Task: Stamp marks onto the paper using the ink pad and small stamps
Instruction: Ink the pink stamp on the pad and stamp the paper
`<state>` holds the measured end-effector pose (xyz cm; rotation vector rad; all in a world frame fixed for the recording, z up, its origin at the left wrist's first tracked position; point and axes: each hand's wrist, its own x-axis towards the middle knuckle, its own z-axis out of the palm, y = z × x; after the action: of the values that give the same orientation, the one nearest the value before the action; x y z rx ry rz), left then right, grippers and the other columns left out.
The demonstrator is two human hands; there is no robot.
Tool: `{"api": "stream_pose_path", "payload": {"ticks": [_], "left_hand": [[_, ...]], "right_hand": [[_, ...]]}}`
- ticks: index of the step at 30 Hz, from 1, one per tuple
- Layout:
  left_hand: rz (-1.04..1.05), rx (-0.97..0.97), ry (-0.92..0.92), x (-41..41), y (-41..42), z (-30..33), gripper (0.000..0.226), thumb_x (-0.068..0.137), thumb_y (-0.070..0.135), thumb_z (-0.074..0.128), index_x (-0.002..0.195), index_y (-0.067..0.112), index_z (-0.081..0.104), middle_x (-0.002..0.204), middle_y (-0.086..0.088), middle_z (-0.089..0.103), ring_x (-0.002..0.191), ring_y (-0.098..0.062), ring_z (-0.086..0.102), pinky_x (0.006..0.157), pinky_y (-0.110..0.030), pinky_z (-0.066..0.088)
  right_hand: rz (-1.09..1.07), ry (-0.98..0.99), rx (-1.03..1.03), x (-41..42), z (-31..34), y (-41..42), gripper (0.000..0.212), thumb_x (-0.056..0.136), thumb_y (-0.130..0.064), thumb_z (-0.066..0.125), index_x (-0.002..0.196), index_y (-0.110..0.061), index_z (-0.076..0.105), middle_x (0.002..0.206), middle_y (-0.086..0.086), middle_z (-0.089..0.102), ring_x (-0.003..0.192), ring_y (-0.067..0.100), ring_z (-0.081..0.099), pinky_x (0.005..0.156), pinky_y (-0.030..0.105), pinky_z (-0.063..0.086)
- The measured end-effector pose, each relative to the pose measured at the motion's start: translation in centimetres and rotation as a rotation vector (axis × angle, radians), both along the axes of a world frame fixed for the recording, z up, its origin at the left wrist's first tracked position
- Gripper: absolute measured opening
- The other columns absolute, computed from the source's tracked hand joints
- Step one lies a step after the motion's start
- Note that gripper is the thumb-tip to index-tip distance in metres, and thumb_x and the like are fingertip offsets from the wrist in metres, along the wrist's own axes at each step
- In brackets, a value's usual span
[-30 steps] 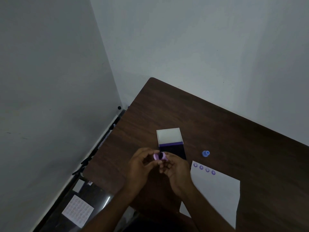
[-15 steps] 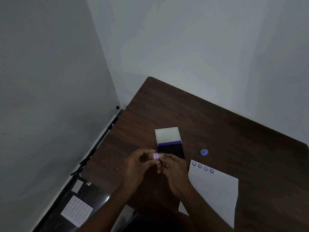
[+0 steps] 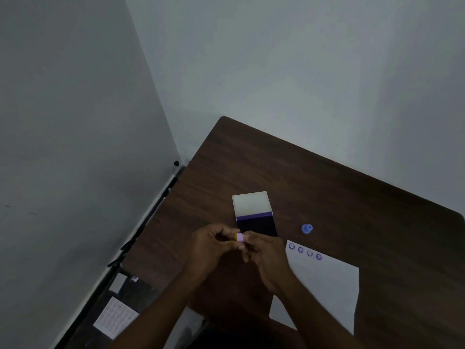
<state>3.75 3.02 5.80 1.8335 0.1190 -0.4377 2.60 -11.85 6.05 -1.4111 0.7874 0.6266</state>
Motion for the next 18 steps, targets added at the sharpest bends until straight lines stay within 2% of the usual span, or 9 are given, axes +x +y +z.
{"api": "stream_pose_path", "payload": {"ticks": [3,5,8,11,14,15,18], "left_hand": [[-0.022,-0.042,0.023,0.2,-0.9,0.0,0.019,0.066,0.024,0.082,0.082,0.029,0.072,0.087,0.008,0.074,0.082,-0.007,0.070,0.076,-0.023,0.055],[-0.023,-0.069,0.044,0.7,-1.5,0.1,0.021,0.069,0.020,0.081,0.087,0.028,0.073,0.089,0.010,0.074,0.084,-0.005,0.070,0.075,-0.020,0.054],[-0.032,-0.074,0.043,1.3,-2.7,0.2,0.023,0.075,0.020,0.077,0.097,0.025,0.073,0.091,0.011,0.074,0.087,-0.001,0.069,0.077,-0.019,0.055],[-0.076,-0.006,0.071,1.9,-4.0,-0.4,0.037,0.076,0.022,0.076,0.112,0.026,0.068,0.103,0.015,0.070,0.094,0.005,0.064,0.085,-0.014,0.050],[-0.143,0.042,0.105,2.0,-5.7,-1.1,0.049,0.078,0.018,0.074,0.125,0.019,0.060,0.115,0.005,0.068,0.107,-0.007,0.062,0.098,-0.023,0.046],[-0.146,0.033,0.104,1.8,-6.2,-1.3,0.049,0.080,0.013,0.072,0.127,0.016,0.058,0.116,0.002,0.068,0.106,-0.008,0.063,0.097,-0.023,0.048],[-0.151,0.042,0.117,1.9,-7.9,-1.8,0.043,0.084,0.003,0.065,0.126,0.013,0.057,0.111,-0.002,0.067,0.092,-0.002,0.064,0.076,-0.005,0.050]], "right_hand": [[-0.040,0.004,-0.019,0.0,0.0,-0.9,0.021,0.081,-0.030,0.069,0.087,-0.010,0.069,0.078,0.006,0.068,0.065,0.013,0.061,0.055,0.020,0.048],[-0.157,-0.035,0.024,-0.2,0.1,-1.4,0.023,0.080,-0.026,0.070,0.093,-0.006,0.069,0.082,0.008,0.070,0.071,0.018,0.064,0.063,0.025,0.051],[-0.282,-0.087,0.047,-0.2,0.7,-2.0,0.015,0.081,-0.017,0.069,0.094,-0.008,0.070,0.085,0.011,0.070,0.071,0.020,0.064,0.067,0.030,0.053],[-0.226,-0.116,-0.145,0.0,1.2,-3.4,0.022,0.079,-0.022,0.073,0.099,-0.014,0.071,0.085,0.009,0.072,0.070,0.019,0.065,0.071,0.031,0.054],[-0.161,-0.178,-0.361,0.4,1.3,-5.4,0.028,0.074,-0.036,0.077,0.094,-0.019,0.070,0.083,0.001,0.072,0.070,0.015,0.067,0.066,0.027,0.056],[-0.141,-0.216,-0.442,0.5,1.2,-6.2,0.029,0.073,-0.040,0.077,0.092,-0.019,0.071,0.081,-0.002,0.072,0.070,0.013,0.068,0.066,0.027,0.057],[-0.074,-0.243,-0.629,0.9,0.6,-8.5,0.021,0.079,-0.040,0.072,0.086,-0.020,0.071,0.079,-0.004,0.071,0.074,0.010,0.067,0.076,0.034,0.057]]}}
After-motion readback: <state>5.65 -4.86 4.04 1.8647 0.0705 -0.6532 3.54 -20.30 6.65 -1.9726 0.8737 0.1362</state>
